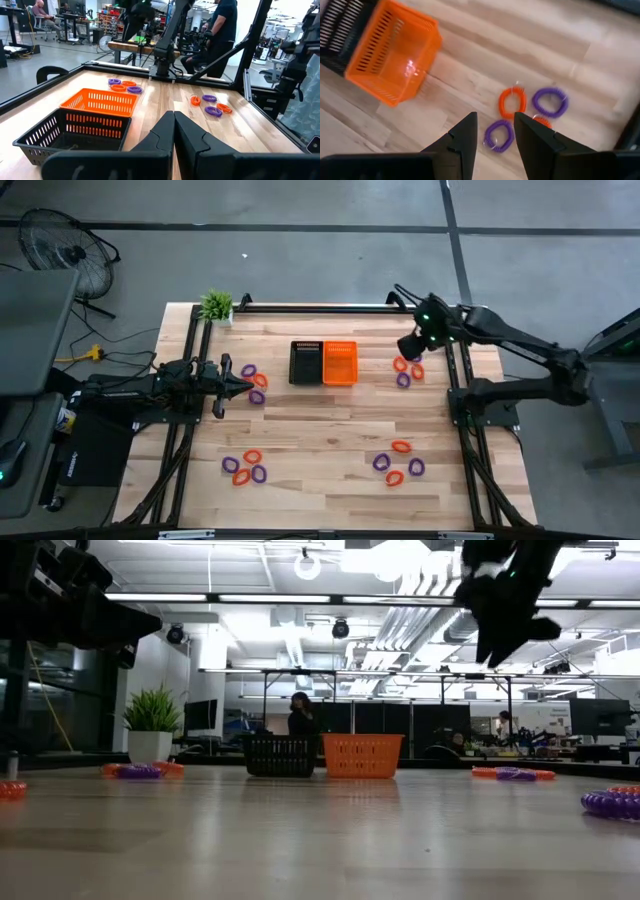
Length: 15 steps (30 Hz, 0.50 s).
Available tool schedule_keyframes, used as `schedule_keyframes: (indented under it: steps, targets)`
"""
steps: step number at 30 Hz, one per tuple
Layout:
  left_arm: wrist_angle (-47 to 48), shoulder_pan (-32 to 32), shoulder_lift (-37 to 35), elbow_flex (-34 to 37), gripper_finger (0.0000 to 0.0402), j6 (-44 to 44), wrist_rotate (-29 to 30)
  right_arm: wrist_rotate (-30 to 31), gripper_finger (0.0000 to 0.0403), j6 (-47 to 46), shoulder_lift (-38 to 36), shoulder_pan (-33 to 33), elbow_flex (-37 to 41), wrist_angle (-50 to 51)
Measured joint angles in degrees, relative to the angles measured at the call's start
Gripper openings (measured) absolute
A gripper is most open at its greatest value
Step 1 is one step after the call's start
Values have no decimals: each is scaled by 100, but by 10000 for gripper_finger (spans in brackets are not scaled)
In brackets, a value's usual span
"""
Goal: Sort spring keychains into baskets
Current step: Put the orange spring keychain into the orange basket
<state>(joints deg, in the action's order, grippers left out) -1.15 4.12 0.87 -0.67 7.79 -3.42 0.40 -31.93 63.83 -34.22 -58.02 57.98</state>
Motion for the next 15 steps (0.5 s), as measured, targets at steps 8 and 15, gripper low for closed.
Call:
schedule_keyframes:
  steps: [8,15]
  targets:
    - [2,0,2,0,1,0,2,-233,124,369,1044,-258,0,30]
    - [2,-2,0,0,1,0,0,-87,124,663,1798,-246,0,60]
